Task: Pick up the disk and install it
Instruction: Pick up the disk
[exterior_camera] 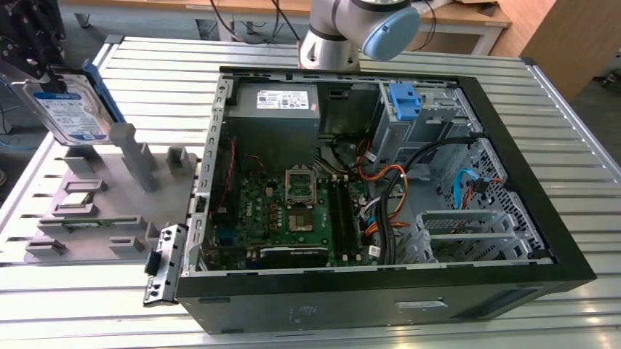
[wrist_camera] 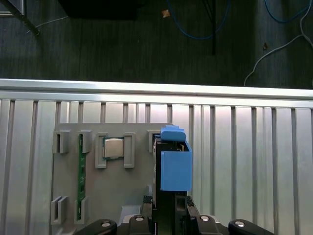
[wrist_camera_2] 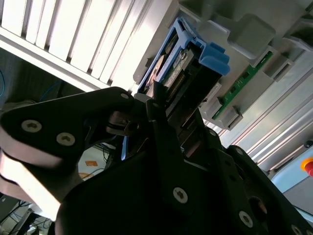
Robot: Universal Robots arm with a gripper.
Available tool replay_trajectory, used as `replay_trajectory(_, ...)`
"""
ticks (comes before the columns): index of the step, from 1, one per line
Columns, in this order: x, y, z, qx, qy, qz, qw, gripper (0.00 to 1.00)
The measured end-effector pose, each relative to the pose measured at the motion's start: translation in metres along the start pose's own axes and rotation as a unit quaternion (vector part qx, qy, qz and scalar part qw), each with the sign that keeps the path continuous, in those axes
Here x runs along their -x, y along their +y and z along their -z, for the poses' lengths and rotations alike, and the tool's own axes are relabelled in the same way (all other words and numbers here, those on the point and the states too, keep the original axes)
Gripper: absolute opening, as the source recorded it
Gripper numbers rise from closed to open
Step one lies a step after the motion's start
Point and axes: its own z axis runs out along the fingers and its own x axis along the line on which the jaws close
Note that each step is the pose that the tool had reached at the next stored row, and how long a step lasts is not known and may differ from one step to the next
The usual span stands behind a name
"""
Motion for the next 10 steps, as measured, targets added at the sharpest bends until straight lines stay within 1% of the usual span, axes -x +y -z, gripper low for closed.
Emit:
replay_trajectory(6,0.0008,0.0006,0.011,0.0,0.0,0.0,1.0,0.35)
replay_trajectory(10,0.0014,0.0011,0.0205,0.0,0.0,0.0,1.0,0.35)
